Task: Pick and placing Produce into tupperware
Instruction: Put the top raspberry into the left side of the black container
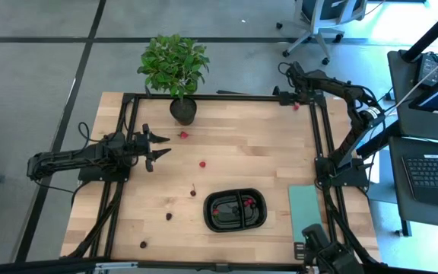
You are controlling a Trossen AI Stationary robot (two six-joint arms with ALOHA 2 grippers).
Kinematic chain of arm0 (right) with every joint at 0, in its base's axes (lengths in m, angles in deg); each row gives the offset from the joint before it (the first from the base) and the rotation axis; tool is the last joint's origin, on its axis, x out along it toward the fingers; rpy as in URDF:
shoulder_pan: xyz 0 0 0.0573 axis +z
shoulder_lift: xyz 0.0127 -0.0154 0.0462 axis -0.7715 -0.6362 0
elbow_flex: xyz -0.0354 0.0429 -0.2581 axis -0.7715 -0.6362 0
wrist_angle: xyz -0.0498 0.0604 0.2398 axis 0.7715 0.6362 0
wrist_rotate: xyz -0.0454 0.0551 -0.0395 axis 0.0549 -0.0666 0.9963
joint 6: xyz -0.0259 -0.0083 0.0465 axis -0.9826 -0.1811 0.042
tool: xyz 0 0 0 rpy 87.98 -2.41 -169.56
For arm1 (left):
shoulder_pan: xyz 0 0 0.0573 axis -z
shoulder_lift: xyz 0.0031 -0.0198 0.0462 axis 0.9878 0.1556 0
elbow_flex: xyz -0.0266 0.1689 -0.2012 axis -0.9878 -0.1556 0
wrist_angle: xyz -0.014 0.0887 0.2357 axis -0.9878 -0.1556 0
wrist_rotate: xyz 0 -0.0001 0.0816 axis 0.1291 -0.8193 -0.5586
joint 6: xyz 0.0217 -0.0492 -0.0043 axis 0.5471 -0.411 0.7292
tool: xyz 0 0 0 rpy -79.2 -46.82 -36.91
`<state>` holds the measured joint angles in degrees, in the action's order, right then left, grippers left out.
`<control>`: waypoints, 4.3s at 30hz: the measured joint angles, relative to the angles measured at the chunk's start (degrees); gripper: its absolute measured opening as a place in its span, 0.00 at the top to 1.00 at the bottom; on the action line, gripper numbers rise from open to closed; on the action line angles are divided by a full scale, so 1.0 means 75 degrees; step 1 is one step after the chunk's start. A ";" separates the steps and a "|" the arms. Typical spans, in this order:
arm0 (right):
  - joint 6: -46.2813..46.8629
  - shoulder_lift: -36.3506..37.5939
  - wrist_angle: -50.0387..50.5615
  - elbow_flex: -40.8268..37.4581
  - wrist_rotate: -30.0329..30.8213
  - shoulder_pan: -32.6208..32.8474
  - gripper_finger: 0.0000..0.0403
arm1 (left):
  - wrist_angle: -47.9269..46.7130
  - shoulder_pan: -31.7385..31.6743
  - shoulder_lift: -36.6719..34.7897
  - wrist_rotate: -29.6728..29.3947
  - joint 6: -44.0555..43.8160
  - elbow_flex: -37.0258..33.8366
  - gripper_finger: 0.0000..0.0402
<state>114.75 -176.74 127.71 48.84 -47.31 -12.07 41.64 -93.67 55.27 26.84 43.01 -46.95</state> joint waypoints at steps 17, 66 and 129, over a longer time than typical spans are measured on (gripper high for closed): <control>-0.0441 0.0000 -0.0047 0.0029 -0.0156 -0.0062 0.29 | 0.0003 0.0002 0.0000 -0.0002 0.0000 0.0000 0.54; -0.0052 -0.0881 -0.0257 0.0236 -0.0147 0.0046 0.43 | 0.0001 0.0002 0.0001 -0.0001 -0.0009 0.0000 0.54; -0.0499 -0.1273 -0.0120 0.0521 -0.0351 -0.0123 0.50 | 0.0000 0.0000 0.0002 0.0001 -0.0020 0.0000 0.54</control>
<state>111.01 -186.29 126.81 52.75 -49.95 -12.99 41.64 -93.67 55.29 26.85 42.86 -46.95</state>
